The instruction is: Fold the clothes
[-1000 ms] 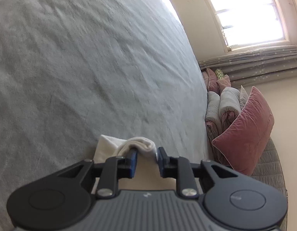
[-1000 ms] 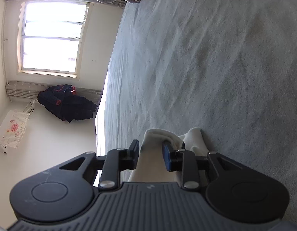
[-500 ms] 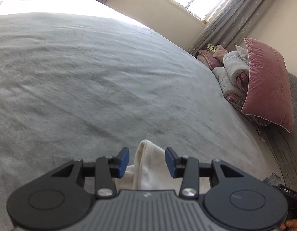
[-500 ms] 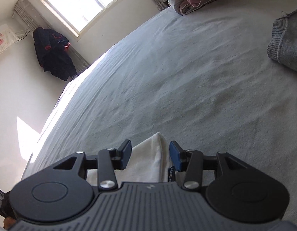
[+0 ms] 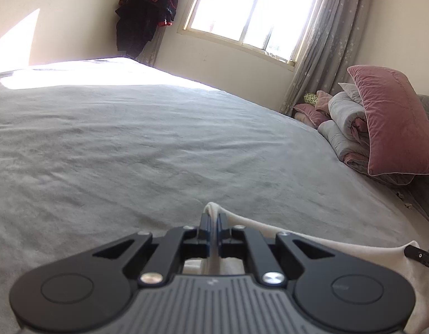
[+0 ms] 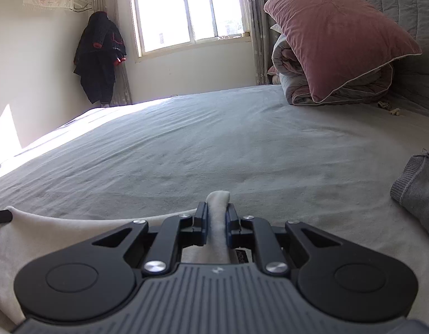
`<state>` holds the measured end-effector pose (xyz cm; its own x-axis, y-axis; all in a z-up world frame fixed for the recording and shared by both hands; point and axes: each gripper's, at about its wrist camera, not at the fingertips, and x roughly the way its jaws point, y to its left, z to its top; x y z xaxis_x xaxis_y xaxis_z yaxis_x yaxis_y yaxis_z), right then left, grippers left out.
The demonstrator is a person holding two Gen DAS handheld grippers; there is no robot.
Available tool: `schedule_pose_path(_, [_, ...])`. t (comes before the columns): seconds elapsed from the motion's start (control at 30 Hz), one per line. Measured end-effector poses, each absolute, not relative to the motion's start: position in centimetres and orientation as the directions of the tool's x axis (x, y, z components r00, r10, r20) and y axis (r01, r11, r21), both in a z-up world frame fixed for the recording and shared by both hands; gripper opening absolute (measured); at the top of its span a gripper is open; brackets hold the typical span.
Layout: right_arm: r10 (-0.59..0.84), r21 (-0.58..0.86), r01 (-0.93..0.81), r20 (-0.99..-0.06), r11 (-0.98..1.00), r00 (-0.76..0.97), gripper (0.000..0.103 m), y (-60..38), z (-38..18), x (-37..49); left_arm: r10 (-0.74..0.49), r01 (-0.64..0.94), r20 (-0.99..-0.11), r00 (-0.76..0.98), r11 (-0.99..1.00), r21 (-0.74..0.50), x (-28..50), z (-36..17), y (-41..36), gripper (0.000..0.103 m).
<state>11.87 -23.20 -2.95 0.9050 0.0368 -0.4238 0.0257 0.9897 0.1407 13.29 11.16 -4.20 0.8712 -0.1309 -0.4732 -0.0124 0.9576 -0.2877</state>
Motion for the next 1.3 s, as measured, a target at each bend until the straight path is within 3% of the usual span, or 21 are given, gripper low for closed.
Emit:
schedule_pose_path(0.3, [0.009,0.063,0.030,-0.550,0.998,0.835,0.015,-22.9,-6.3,15.0,-0.053,-0.035,-0.560,0.827,0.989,-0.144,14.5,-6.8,9.8,0.009])
schedule_pose_path(0.43, [-0.007,0.058,0.047,-0.546,0.997,0.838,0.028,-23.2,-5.3,14.4,-0.032,-0.051,-0.560,0.828,0.990,-0.132,14.1,-5.4,10.1,0.020])
schedule_pose_path(0.53, [-0.026,0.071,0.071,-0.497,0.995,0.868,0.035,-23.6,-4.1,13.1,-0.016,-0.065,-0.511,0.859,0.988,-0.142,13.2,-3.6,10.5,0.027])
schedule_pose_path(0.67, [0.008,0.089,0.037,-0.459,0.995,0.888,0.035,-22.3,-3.0,12.3,-0.053,-0.026,-0.484,0.874,0.988,-0.154,12.9,-2.6,9.1,0.027])
schedule_pose_path(0.93, [0.095,0.066,-0.072,-0.506,0.995,0.857,0.035,-17.0,-4.2,13.5,-0.098,0.029,-0.542,0.835,0.990,-0.135,14.0,-5.1,5.9,0.027])
schedule_pose_path(1.13, [0.181,0.048,-0.183,-0.519,0.982,0.835,0.035,-11.5,-4.8,13.7,-0.093,0.035,-0.532,0.841,0.992,-0.119,13.9,-5.6,6.1,0.027])
schedule_pose_path(1.27, [0.167,0.045,-0.169,-0.531,0.985,0.831,0.035,-12.2,-5.3,14.0,-0.092,0.045,-0.541,0.836,0.994,-0.099,14.0,-5.9,7.1,0.029])
schedule_pose_path(1.3, [0.161,0.045,-0.162,-0.534,0.986,0.830,0.030,-12.5,-5.4,14.1,-0.098,0.055,-0.542,0.834,0.994,-0.095,14.0,-5.9,7.4,0.029])
